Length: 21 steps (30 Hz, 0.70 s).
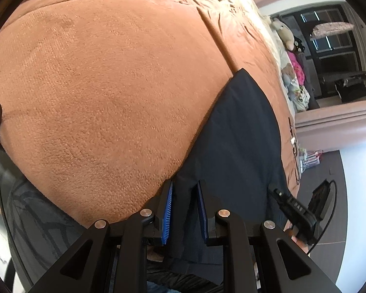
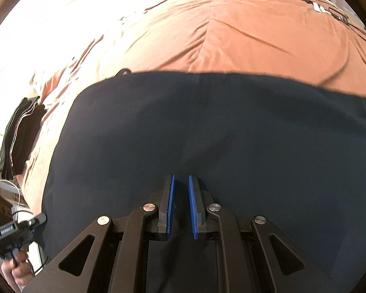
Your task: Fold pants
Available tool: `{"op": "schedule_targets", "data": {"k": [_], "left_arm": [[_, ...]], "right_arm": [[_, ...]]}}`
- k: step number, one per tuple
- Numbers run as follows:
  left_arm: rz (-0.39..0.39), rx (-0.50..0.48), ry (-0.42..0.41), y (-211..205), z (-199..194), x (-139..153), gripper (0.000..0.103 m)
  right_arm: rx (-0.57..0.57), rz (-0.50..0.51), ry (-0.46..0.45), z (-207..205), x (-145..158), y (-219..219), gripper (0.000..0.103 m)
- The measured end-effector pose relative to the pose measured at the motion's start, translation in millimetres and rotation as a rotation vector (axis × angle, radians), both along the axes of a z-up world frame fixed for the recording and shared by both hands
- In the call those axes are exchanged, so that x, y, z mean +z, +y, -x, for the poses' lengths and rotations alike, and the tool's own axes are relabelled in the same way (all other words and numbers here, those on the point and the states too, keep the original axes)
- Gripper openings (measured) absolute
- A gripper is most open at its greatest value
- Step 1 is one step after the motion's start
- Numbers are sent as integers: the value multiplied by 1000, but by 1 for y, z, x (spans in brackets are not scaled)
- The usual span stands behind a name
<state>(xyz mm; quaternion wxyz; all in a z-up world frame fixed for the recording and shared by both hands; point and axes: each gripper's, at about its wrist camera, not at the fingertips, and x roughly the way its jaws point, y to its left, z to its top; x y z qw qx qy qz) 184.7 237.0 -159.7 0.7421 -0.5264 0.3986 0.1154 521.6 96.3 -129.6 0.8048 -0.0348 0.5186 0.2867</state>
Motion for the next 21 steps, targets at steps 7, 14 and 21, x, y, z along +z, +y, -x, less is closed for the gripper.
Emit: {"op": "schedule_targets", "data": {"k": [7,14,21], "left_arm": [[5,22,8,2,-2,-1,19],[1,28,17,2,-3,0,19],[-15,-3,8,2,-7,-1,19]], "right_arm": [[-11,15,-11,-32,3,11,9],[-48,0,-13,-52,2,14,9],[-37,-3,0,-50,4,8,9]]}}
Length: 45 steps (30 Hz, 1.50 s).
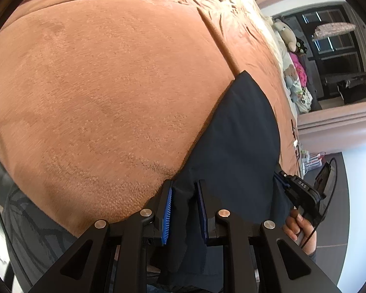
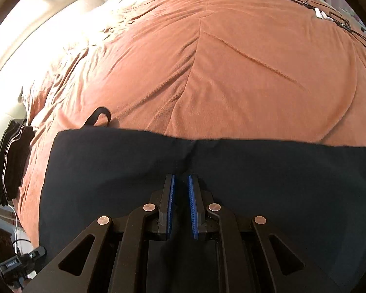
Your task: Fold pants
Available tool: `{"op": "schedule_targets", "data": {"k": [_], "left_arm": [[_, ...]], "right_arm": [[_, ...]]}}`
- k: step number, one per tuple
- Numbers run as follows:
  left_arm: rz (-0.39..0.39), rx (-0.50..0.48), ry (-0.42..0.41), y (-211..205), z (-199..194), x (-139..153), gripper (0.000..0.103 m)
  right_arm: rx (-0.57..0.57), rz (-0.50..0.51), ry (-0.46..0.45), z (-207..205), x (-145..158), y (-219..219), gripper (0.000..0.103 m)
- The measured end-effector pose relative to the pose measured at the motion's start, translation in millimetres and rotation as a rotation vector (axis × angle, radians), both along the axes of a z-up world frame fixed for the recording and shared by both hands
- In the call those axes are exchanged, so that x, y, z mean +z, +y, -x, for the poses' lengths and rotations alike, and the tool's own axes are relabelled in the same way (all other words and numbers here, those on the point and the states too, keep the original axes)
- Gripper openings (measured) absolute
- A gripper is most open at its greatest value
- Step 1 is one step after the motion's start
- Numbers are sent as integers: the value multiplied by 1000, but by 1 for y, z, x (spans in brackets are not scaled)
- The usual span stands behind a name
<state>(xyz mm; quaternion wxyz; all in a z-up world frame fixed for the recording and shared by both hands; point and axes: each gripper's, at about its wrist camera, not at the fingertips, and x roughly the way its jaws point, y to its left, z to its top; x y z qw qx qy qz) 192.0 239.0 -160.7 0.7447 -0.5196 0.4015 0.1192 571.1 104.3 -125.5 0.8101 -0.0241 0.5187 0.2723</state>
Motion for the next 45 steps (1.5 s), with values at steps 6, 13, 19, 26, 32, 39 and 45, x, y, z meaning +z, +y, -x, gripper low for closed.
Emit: {"op": "schedule_targets", "data": {"k": [6,13,19,26,32,39,45], "left_arm": [[-7,-24,-17,-1,0,1,19],[-8,-58,-34,-4,3,0,19],[-22,-109,-49,-5,-4,-1,22],[-34,-137,-79,-5,-6,-2,22],[-37,-153,-88,-6,-3,-2,20],[-92,-172,-94,-11,-5,12,8],[-94,-167,-132,-14,-6,33,7]], "right_arm": [[27,-10,25,17,2,-14,9],[55,-6,24,48,-1,-29,9],[64,-25,29,71,-3,-41,9],[64,-35,28,97,-3,-57,9],[70,-46,30,117,-2,-65,9],[66,-73,30,121,2,-69,9],[66,-69,31,115,-4,-60,9]]}}
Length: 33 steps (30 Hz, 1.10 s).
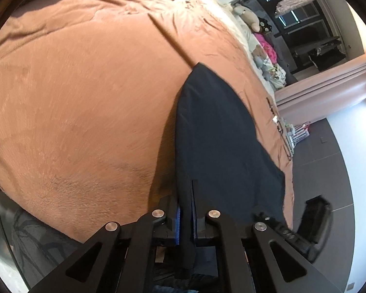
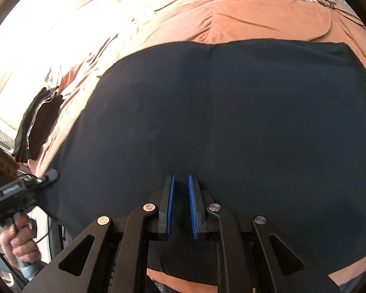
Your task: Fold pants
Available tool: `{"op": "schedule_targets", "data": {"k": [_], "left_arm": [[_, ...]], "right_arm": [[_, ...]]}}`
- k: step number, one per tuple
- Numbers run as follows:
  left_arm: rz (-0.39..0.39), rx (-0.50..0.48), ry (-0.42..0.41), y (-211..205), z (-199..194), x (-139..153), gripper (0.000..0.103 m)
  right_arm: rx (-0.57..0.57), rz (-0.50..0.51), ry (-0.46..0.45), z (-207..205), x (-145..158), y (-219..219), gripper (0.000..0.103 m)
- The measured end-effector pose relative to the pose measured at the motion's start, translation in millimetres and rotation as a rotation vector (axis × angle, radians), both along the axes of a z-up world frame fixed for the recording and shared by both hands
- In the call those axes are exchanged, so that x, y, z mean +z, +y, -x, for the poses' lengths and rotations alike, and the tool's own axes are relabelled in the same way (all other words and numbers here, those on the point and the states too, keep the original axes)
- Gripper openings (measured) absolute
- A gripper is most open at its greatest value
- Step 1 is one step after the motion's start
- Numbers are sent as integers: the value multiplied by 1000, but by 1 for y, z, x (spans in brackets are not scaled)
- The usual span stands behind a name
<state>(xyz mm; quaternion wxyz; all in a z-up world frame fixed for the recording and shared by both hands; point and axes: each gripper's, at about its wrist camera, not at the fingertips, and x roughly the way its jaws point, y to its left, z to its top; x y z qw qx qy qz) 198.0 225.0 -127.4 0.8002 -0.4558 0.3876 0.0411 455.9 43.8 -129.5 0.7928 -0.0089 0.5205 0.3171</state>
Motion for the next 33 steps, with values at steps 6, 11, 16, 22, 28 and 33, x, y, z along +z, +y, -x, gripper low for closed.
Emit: {"op": "schedule_targets", "data": {"k": [6,11,16,22,28,33], "left_arm": [[-34,-22,-56,-13,-13,38,6],[-66,-57,-108,-28,-31,71,6],[-87,-98,-158,-48,-52,101,6],[-121,-147,-186,-77,-81,126,6],[-153,-216,-205,-115,-110,145,6],[-177,-282,-207,-147,-136,153,6]], "right_arm": [[6,-53,33,6,-2,-20,9],[-25,-104,9,5,12,-54,9],[-74,-155,-12,0,23,-91,9],[-109,-207,-41,-2,31,-135,30],[-145,-247,-77,-2,40,-168,43],[-188,-284,-73,-5,40,-200,43]]}}
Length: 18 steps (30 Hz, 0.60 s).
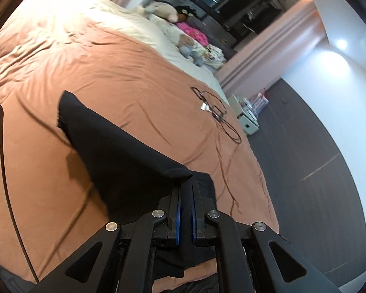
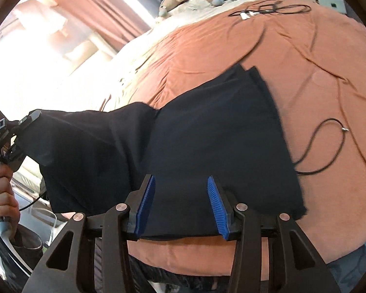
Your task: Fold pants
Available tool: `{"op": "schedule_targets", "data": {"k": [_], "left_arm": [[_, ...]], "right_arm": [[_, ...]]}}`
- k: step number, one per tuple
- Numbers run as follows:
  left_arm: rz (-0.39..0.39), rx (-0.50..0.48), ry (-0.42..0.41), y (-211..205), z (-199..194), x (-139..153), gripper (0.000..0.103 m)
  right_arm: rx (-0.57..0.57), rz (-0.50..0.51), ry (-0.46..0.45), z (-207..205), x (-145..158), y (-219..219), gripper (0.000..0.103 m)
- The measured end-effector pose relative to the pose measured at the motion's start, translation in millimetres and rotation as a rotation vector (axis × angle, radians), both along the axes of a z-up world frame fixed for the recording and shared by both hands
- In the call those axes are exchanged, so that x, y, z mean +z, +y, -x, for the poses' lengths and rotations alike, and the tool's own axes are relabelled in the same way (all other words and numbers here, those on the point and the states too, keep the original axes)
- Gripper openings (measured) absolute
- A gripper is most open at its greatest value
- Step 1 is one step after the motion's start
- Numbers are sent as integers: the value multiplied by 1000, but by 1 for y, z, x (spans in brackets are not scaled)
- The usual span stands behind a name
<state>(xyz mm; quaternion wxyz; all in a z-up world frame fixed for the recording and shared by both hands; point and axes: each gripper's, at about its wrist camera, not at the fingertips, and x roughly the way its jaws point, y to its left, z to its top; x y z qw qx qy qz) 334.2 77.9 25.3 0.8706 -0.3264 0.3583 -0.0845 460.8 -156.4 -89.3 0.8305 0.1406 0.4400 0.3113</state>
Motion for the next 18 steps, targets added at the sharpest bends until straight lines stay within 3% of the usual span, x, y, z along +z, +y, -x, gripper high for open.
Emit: {"op": "schedule_targets", "data": {"k": [10,18], "left_arm": [[-32,-125,35,-70,-52,-8,6],[-32,-244,93,-132,-77,-36,6]], "right_arm": [[-30,-37,-6,2,3,-39,43],[-86,-53,1,-3,-3,-83,43]]}}
